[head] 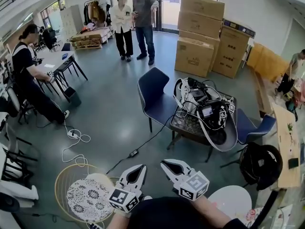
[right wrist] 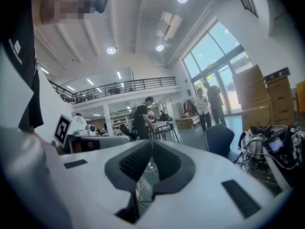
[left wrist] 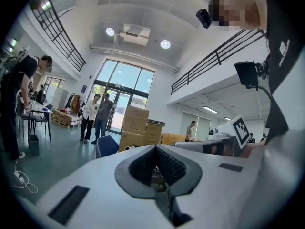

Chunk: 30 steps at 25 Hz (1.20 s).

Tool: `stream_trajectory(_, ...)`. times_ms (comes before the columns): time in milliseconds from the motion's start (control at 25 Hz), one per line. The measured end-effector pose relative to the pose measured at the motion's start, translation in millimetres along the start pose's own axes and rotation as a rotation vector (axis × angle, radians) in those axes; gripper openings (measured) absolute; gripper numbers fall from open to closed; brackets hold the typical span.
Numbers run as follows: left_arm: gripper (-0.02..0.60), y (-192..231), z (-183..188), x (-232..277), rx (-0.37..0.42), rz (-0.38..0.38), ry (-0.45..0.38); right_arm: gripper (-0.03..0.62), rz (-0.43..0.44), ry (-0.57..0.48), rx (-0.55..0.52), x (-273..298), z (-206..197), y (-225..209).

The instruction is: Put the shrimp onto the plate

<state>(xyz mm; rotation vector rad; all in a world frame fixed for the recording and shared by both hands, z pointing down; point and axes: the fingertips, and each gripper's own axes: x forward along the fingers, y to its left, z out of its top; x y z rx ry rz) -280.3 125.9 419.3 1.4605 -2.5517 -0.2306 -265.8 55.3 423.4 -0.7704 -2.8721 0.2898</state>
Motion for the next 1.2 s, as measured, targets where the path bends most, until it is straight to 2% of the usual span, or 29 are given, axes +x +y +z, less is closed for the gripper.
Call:
stream_trajectory(400, 0.006, 3, -5, -15, 0.000, 0.018, 0.010, 0.026, 0.037, 0.029, -0.025, 8, -11, 19)
stream_trajectory(1200, 0.006, -3, -10, -14, -0.003, -0.009, 0.034, 0.026, -0.025, 0.026, 0.016, -5, -17, 12)
